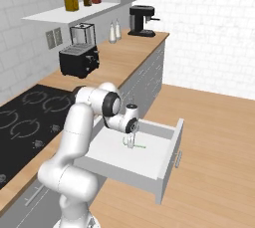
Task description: Take a straw from the drawer in front and place it inside the glass cup on the dining counter.
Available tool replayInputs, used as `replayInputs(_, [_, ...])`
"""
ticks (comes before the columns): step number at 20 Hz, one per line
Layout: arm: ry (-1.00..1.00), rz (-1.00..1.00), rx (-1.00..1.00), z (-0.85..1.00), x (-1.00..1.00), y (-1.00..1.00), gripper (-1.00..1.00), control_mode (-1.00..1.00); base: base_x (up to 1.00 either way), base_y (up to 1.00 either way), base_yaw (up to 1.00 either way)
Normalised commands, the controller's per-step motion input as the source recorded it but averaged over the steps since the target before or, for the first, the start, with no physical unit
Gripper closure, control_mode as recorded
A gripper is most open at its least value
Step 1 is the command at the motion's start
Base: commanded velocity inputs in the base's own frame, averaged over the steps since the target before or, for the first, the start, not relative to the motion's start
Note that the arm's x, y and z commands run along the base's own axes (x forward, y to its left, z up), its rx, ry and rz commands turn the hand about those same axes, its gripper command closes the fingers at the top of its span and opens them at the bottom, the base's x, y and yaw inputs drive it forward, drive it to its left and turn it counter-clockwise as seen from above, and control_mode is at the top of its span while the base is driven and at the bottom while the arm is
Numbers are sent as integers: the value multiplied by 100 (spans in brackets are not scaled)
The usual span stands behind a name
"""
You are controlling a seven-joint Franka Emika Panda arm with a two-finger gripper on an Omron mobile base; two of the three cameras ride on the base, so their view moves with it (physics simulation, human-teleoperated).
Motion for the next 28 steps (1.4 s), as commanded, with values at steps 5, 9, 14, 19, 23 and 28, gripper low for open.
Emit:
replayInputs(5, [0,0,0,-33,0,0,100,-100,0,0,0])
replayInputs(9, [0,0,0,-9,-11,0,100,-100,0,0,0])
replayInputs(14, [-3,0,0,6,-23,0,100,-100,0,0,0])
replayInputs(19, [-4,0,0,58,-47,0,100,-100,0,0,0])
replayInputs(23, [-10,0,-1,99,-66,0,100,-100,0,0,0])
replayInputs(28, [-15,0,-1,100,-68,0,100,-100,0,0,0])
